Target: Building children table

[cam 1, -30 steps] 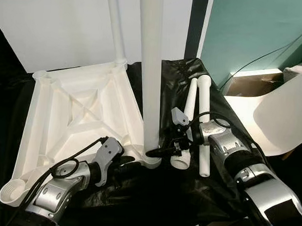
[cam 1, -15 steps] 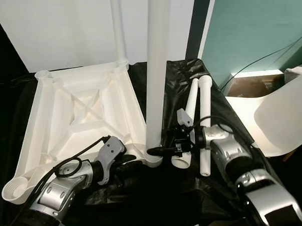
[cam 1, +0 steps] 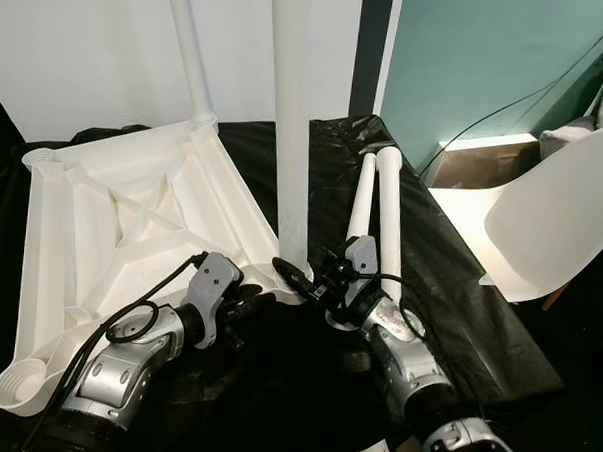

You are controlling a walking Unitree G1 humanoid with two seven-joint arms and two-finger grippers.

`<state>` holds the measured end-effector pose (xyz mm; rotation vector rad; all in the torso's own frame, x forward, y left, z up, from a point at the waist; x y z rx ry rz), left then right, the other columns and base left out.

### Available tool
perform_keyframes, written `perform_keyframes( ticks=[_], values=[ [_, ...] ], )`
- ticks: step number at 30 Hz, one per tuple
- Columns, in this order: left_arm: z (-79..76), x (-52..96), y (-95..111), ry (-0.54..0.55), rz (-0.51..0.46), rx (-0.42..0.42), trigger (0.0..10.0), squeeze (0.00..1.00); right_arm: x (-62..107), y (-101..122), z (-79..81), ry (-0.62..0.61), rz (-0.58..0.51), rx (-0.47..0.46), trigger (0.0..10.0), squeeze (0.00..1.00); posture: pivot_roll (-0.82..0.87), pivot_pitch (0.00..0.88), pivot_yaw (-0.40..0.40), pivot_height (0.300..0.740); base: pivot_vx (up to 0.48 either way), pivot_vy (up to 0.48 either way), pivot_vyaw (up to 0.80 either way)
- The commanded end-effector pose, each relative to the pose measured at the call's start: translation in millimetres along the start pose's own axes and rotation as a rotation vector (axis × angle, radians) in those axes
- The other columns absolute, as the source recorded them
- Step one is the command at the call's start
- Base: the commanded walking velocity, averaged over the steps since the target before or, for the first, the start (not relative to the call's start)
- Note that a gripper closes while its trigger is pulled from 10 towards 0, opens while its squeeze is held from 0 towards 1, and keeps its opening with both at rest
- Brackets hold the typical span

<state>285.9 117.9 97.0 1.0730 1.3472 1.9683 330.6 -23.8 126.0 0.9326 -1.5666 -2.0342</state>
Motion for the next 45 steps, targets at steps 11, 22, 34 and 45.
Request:
perform_keyframes(
  ticks=[11, 22, 34, 45],
  values=[
    [-32.6, -5.7, -18.4, -0.144, 0.039, 0.067, 10.0, 0.00, -10.3, 26.5, 1.5, -0.004, -0.075, 0.013, 10.0, 1.00, 0.06, 0.000, 0.013, 0.740, 0.000, 0.000, 0.00],
    [-39.5, 7.6, -31.7, -0.235, 0.103, 0.043, 10.0, 0.00, 5.2, 29.3, -3.5, 0.408, 0.184, 0.045, 10.0, 0.00, 0.05, 0.000, 0.007, 0.740, 0.000, 0.000, 0.00],
    [-47.0, 21.2, -38.8, -0.311, 0.140, 0.037, 10.0, 0.00, 13.7, 39.3, -23.4, 0.589, 0.368, 0.107, 10.0, 0.00, 0.07, 0.000, 0.006, 0.740, 0.000, 0.000, 0.00],
    [-48.7, 21.8, -41.7, -0.315, 0.156, 0.028, 10.0, 0.00, 6.4, 27.7, -19.5, 0.701, 0.474, 0.146, 10.0, 0.00, 0.09, 0.000, -0.003, 0.740, 0.000, 0.000, 0.00]
  ],
)
Point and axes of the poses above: a point about 5 cm out from each wrist's last joint towards the gripper, its own x axis pointing back from the gripper into the wrist, its own y axis along the axis of the wrist's last joint, z = x × y, the point moved 4 cm from there along -x, pointing out of the wrist towards the gripper, and after that the axes turned 11 degrees about -x, right-handed, at the moved point
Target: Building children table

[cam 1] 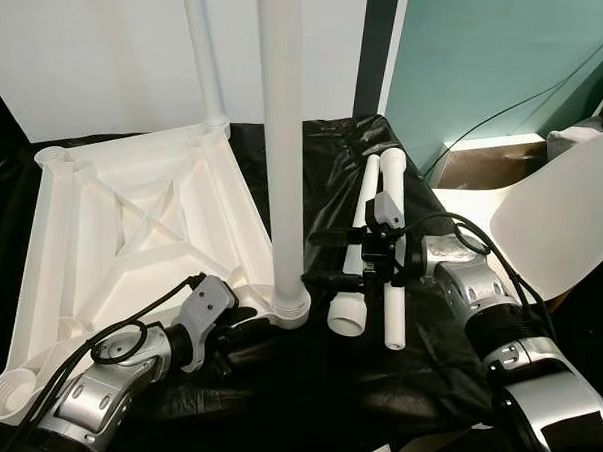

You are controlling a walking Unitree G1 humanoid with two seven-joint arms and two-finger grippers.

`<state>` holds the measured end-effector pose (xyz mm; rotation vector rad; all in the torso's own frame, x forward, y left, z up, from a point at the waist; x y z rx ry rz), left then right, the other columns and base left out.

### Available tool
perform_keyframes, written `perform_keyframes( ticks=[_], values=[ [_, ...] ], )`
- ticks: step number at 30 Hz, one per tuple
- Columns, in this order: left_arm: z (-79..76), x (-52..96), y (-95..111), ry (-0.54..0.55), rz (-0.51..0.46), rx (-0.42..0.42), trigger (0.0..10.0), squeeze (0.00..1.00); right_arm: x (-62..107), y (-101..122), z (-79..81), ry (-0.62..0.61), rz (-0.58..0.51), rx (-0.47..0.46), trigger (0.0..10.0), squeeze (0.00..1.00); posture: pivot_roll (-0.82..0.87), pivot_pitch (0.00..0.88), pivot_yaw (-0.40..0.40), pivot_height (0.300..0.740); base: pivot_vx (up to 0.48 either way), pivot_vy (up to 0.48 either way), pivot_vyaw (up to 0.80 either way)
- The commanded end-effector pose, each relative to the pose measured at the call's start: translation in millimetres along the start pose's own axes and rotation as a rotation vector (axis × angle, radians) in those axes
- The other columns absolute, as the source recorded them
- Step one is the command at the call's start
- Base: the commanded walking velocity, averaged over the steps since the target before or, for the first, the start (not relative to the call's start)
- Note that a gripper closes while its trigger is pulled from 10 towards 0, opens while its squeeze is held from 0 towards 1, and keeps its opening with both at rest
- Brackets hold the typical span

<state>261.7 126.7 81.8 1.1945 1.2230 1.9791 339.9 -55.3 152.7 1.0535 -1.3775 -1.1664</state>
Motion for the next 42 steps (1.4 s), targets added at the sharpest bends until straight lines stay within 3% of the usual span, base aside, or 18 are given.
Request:
perform_keyframes(
  ticks=[1, 9, 15, 16, 22, 28, 29, 30, 31, 32, 33, 34, 36, 42],
  values=[
    [-31.6, 2.0, -22.8, -0.234, 0.065, 0.069, 10.0, 0.00, -6.3, -3.7, 2.7, 0.039, 0.035, 0.008, 10.0, 0.00, 0.09, 0.000, -0.003, 0.740, 0.000, 0.000, 0.00],
    [-32.7, -0.2, -21.4, -0.231, 0.059, 0.064, 10.0, 0.00, -21.4, -8.3, 11.4, 0.133, 0.059, 0.014, 10.0, 0.00, 0.10, 0.000, -0.007, 0.740, 0.000, 0.000, 0.00],
    [-34.0, -1.6, -20.8, -0.234, 0.057, 0.060, 10.0, 0.00, -31.1, -12.1, 8.8, 0.104, 0.067, 0.024, 10.0, 0.00, 0.09, 0.000, -0.008, 0.740, 0.000, 0.000, 0.00],
    [-34.9, -2.9, -20.5, -0.233, 0.054, 0.060, 10.0, 0.00, -35.4, -12.2, 11.6, 0.111, 0.044, 0.011, 0.0, 0.00, 0.10, 0.000, -0.008, 0.740, 0.000, 0.000, 0.00],
    [-35.5, -3.8, -20.0, -0.230, 0.051, 0.061, 10.0, 0.00, -36.7, -12.6, 12.1, 0.101, 0.023, -0.006, 0.0, 0.00, 0.10, 0.000, -0.008, 0.740, 0.000, 0.000, 0.00],
    [-35.4, -5.6, -19.8, -0.217, 0.043, 0.066, 10.0, 0.00, -31.3, -16.4, 9.7, -0.023, -0.079, -0.030, 0.0, 0.00, 0.09, 0.000, -0.013, 0.740, 0.000, 0.000, 0.00],
    [-35.2, -6.1, -19.7, -0.213, 0.041, 0.068, 10.0, 0.00, -30.9, -15.9, 7.9, -0.106, -0.139, -0.043, 0.0, 0.00, 0.08, 0.000, -0.015, 0.740, 0.000, 0.000, 0.00],
    [-35.2, -6.1, -19.7, -0.213, 0.041, 0.068, 10.0, 0.00, -30.9, -15.9, 7.9, -0.106, -0.139, -0.043, 0.0, 0.00, 0.08, 0.000, -0.015, 0.740, 0.000, 0.000, 0.00],
    [-35.4, -6.2, -19.5, -0.211, 0.038, 0.070, 10.0, 0.00, -28.9, -13.7, 1.4, -0.266, -0.225, -0.055, 0.0, 0.00, 0.08, 0.000, -0.011, 0.740, 0.000, 0.000, 0.00],
    [-35.4, -6.2, -19.5, -0.211, 0.038, 0.070, 10.0, 0.00, -28.9, -13.7, 1.4, -0.266, -0.225, -0.055, 0.0, 0.00, 0.08, 0.000, -0.011, 0.740, 0.000, 0.000, 0.00],
    [-35.6, -6.2, -19.4, -0.210, 0.037, 0.071, 10.0, 0.00, -25.4, -12.4, -3.1, -0.380, -0.282, -0.066, 0.0, 0.00, 0.08, 0.000, -0.011, 0.740, 0.000, 0.000, 0.00],
    [-35.6, -6.2, -19.4, -0.210, 0.037, 0.071, 10.0, 0.00, -25.4, -12.4, -3.1, -0.380, -0.282, -0.066, 0.0, 0.00, 0.08, 0.000, -0.011, 0.740, 0.000, 0.000, 0.00],
    [-36.3, -6.4, -19.7, -0.217, 0.038, 0.070, 10.0, 0.00, -15.0, -12.5, -3.8, -0.612, -0.391, -0.043, 0.0, 0.00, 0.07, 0.000, -0.006, 0.740, 0.000, 0.000, 0.00],
    [-35.1, -5.8, -19.3, -0.225, 0.041, 0.066, 10.0, 0.00, -10.7, -12.5, 1.5, -0.756, -0.454, -0.035, 0.0, 0.00, 0.08, 0.000, -0.004, 0.740, 0.000, 0.000, 0.00]
  ],
)
Point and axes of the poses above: a point about 5 cm out from each wrist's last joint towards the gripper, its own x axis pointing back from the gripper into the wrist, its own y axis along the axis of the wrist's last joint, z = x × y, the point moved 4 cm from there along -x, pointing out of the wrist towards the gripper, and after that the axes turned 11 degrees about -x, right-handed, at the moved point
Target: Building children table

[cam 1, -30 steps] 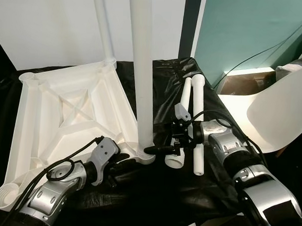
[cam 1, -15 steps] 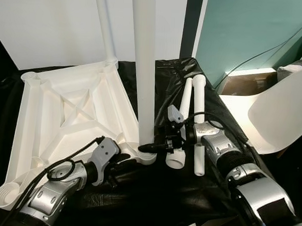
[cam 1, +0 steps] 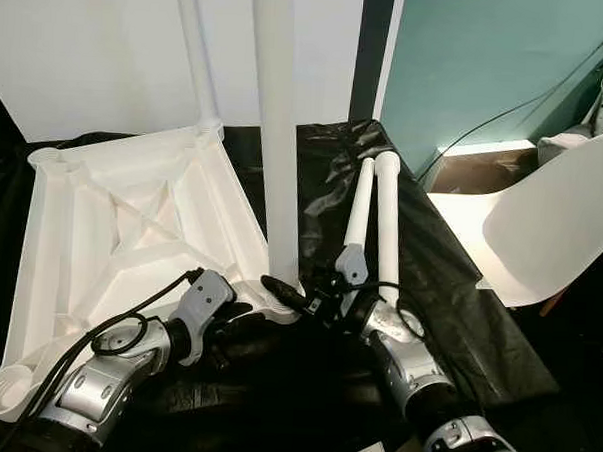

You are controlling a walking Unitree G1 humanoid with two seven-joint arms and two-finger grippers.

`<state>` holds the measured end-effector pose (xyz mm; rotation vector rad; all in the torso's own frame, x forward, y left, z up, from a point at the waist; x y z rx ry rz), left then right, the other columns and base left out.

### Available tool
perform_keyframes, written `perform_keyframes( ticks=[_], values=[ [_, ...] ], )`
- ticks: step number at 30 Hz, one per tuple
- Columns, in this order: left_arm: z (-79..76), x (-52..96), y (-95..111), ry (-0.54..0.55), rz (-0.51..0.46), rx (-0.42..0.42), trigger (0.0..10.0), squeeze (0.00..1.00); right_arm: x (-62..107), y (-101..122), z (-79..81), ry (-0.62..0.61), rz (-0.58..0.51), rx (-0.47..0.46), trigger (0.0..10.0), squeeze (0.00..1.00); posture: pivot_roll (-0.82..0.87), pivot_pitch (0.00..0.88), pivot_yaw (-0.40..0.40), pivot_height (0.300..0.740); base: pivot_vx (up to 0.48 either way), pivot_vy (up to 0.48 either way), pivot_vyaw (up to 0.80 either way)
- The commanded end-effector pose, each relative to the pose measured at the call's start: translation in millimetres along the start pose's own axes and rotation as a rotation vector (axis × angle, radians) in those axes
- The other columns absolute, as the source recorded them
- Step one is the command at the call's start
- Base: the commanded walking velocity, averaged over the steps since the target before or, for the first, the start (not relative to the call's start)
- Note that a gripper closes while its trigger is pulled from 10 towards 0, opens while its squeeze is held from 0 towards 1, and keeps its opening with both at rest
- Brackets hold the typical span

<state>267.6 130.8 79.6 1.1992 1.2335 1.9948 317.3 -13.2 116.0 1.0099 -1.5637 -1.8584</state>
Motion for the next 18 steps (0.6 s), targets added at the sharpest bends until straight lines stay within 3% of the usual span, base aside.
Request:
perform_keyframes(
  ticks=[1, 9, 10, 11, 12, 13, 15, 16, 18],
  values=[
    [-40.6, -3.7, -15.9, -0.237, 0.033, 0.054, 10.0, 0.00, 8.9, 29.4, -36.8, -0.257, -0.129, 0.059, 0.0, 0.00, 0.08, 0.000, -0.005, 0.740, 0.000, 0.000, 0.00],
    [-40.8, -1.3, -17.7, -0.232, 0.038, 0.057, 10.0, 0.00, 10.7, 35.5, -35.4, -0.312, -0.152, 0.086, 0.0, 0.00, 0.09, 0.000, -0.012, 0.740, 0.000, 0.000, 0.00],
    [-41.3, -1.4, -17.9, -0.231, 0.037, 0.059, 10.0, 0.00, 9.5, 35.4, -31.1, -0.300, -0.154, 0.086, 3.6, 1.00, 0.09, 0.000, -0.012, 0.740, 0.000, 0.000, 0.00],
    [-41.3, -1.4, -17.9, -0.231, 0.037, 0.059, 10.0, 0.00, 9.5, 35.4, -31.1, -0.300, -0.154, 0.086, 3.6, 1.00, 0.09, 0.000, -0.012, 0.740, 0.000, 0.000, 0.00],
    [-41.6, -1.4, -17.9, -0.231, 0.037, 0.059, 10.0, 0.00, 8.7, 34.4, -29.5, -0.290, -0.145, 0.087, 7.2, 1.00, 0.09, 0.000, -0.012, 0.740, 0.000, 0.000, 0.00],
    [-41.8, -1.5, -17.9, -0.232, 0.036, 0.060, 10.0, 0.00, 8.1, 33.7, -28.9, -0.280, -0.134, 0.094, 10.0, 1.00, 0.08, 0.000, -0.011, 0.740, 0.000, 0.000, 0.00],
    [-42.0, -1.6, -17.8, -0.232, 0.036, 0.061, 10.0, 0.00, 7.7, 33.2, -29.0, -0.274, -0.126, 0.099, 10.0, 1.00, 0.08, 0.000, -0.011, 0.740, 0.000, 0.000, 0.00],
    [-42.1, -1.7, -17.7, -0.232, 0.035, 0.061, 10.0, 0.00, 7.3, 33.0, -28.7, -0.271, -0.119, 0.103, 10.0, 0.00, 0.08, 0.000, -0.011, 0.740, 0.000, 0.000, 0.00],
    [-42.1, -2.0, -17.4, -0.233, 0.034, 0.061, 10.0, 0.00, 6.5, 33.0, -27.7, -0.254, -0.112, 0.099, 10.0, 0.00, 0.08, 0.000, -0.010, 0.740, 0.000, 0.000, 0.00]
  ],
)
Point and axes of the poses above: a point about 5 cm out from each wrist's last joint towards the gripper, its own x axis pointing back from the gripper into the wrist, its own y axis along the axis of the wrist's last joint, z = x × y, the point moved 4 cm from there along -x, pointing out of the wrist towards the gripper, and after that the axes turned 11 degrees about -x, right-handed, at the moved point
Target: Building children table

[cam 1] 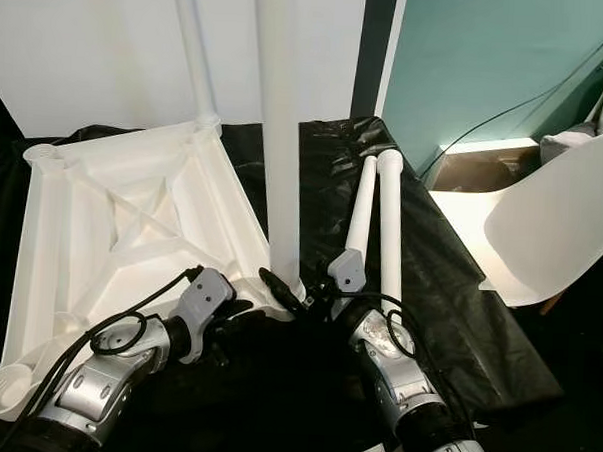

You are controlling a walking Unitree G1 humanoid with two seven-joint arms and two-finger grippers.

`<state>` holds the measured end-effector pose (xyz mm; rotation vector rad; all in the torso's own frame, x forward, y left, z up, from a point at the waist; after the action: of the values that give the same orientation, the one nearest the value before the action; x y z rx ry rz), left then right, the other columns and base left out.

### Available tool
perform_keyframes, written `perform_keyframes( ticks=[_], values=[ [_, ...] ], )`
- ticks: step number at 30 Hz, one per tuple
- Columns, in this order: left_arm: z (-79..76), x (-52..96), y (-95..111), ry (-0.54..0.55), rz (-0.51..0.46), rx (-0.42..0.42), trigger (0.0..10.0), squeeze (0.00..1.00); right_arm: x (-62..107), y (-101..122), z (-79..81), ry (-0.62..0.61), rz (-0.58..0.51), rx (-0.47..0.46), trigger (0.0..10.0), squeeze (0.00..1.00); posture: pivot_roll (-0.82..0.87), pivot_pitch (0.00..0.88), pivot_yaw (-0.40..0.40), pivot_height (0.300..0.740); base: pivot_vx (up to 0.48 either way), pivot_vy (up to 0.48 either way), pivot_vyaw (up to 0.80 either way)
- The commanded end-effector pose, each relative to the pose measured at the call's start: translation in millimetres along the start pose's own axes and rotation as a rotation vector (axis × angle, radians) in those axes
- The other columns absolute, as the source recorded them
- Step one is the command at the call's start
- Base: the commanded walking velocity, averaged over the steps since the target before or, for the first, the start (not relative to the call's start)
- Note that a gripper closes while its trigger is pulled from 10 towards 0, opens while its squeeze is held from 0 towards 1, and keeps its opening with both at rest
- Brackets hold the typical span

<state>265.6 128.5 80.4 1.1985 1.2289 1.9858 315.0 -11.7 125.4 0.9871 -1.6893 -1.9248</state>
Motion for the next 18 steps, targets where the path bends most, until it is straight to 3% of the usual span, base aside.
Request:
perform_keyframes(
  ticks=[1, 2, 5, 9, 10, 12, 14, 18],
  values=[
    [-39.5, -2.0, -18.6, -0.226, 0.039, 0.064, 10.0, 0.00, 3.4, 22.1, -31.7, -0.128, -0.067, 0.026, 10.0, 0.00, 0.08, 0.000, -0.010, 0.740, 0.000, 0.000, 0.00],
    [-39.5, -2.0, -18.6, -0.226, 0.039, 0.064, 10.0, 0.00, 3.4, 22.1, -31.7, -0.128, -0.067, 0.026, 10.0, 0.00, 0.08, 0.000, -0.010, 0.740, 0.000, 0.000, 0.00],
    [-38.7, -2.6, -17.6, -0.230, 0.038, 0.061, 10.0, 0.00, -1.3, 17.6, -25.1, 0.065, 0.014, -0.046, 10.0, 0.00, 0.08, 0.000, -0.006, 0.740, 0.000, 0.000, 0.00],
    [-38.2, -2.8, -17.1, -0.233, 0.037, 0.060, 10.0, 0.00, -1.8, 17.1, -23.9, 0.198, 0.067, -0.092, 10.0, 0.00, 0.07, 0.000, 0.001, 0.740, 0.000, 0.000, 0.00],
    [-38.2, -3.2, -17.0, -0.236, 0.038, 0.058, 10.0, 0.00, -0.6, 16.8, -24.4, 0.289, 0.113, -0.084, 10.0, 0.00, 0.06, 0.000, 0.005, 0.740, 0.000, 0.000, 0.00],
    [-38.2, -3.2, -17.0, -0.236, 0.038, 0.058, 10.0, 0.00, -0.6, 16.8, -24.4, 0.289, 0.113, -0.084, 10.0, 0.00, 0.06, 0.000, 0.005, 0.740, 0.000, 0.000, 0.00],
    [-37.7, -4.6, -15.8, -0.242, 0.036, 0.053, 10.0, 0.00, 3.0, 16.7, -34.6, 0.453, 0.240, -0.015, 10.0, 0.00, 0.07, 0.000, 0.004, 0.740, 0.000, 0.000, 0.00],
    [-37.2, -5.5, -14.6, -0.243, 0.034, 0.050, 10.0, 0.00, 5.5, 19.2, -48.3, 0.534, 0.339, 0.052, 10.0, 0.00, 0.07, 0.000, 0.002, 0.740, 0.000, 0.000, 0.00]
  ],
)
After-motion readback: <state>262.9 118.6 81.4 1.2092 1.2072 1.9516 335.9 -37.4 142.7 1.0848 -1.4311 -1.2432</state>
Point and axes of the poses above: a point about 5 cm out from each wrist's last joint towards the gripper, its own x axis pointing back from the gripper into the wrist, its own y axis along the axis of the wrist's last joint, z = x × y, the point moved 4 cm from there along -x, pointing out of the wrist towards the gripper, and after that the axes turned 11 degrees about -x, right-handed, at the moved point
